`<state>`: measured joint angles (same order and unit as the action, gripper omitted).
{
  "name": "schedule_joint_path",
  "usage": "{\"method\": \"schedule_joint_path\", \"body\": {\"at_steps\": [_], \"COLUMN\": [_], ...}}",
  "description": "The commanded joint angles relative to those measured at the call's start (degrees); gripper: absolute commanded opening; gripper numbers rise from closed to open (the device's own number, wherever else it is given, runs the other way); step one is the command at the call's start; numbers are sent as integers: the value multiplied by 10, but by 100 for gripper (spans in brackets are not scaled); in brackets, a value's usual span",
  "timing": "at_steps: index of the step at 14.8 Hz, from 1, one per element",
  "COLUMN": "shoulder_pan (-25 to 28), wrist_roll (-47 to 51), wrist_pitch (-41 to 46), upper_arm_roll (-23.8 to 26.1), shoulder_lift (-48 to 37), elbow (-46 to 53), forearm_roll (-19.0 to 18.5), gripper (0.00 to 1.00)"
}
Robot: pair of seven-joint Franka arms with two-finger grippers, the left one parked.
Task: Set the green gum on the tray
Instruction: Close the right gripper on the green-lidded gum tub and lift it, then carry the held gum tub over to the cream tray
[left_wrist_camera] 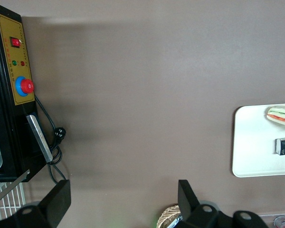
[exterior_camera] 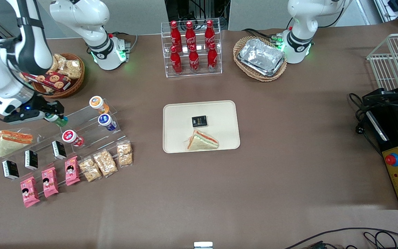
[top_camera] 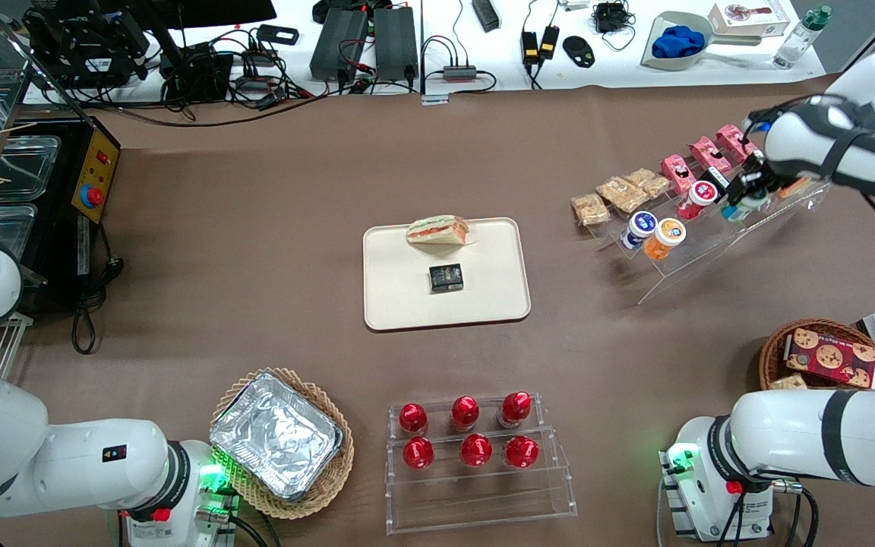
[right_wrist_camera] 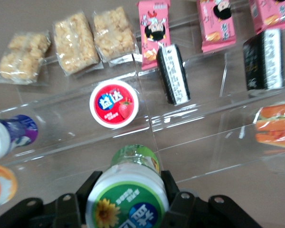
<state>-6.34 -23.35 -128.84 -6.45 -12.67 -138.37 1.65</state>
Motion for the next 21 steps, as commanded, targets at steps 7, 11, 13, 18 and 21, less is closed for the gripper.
{"method": "schedule_joint_path", "body": {"at_steps": [7,11,13,18,21], "shoulder_pan": [5,36,72,198,271], "wrist_roll": [16,89,146,358,475], "wrist_pitch": [297,382,388,386,380], "upper_arm_roll": [5,13,18,21,22], "shoulder_lift": [59,65,67,69,84], "elbow": [316,405,418,419,419], "forearm_roll": [5,9,9,10,20], "gripper": [9,9,9,9,9]}}
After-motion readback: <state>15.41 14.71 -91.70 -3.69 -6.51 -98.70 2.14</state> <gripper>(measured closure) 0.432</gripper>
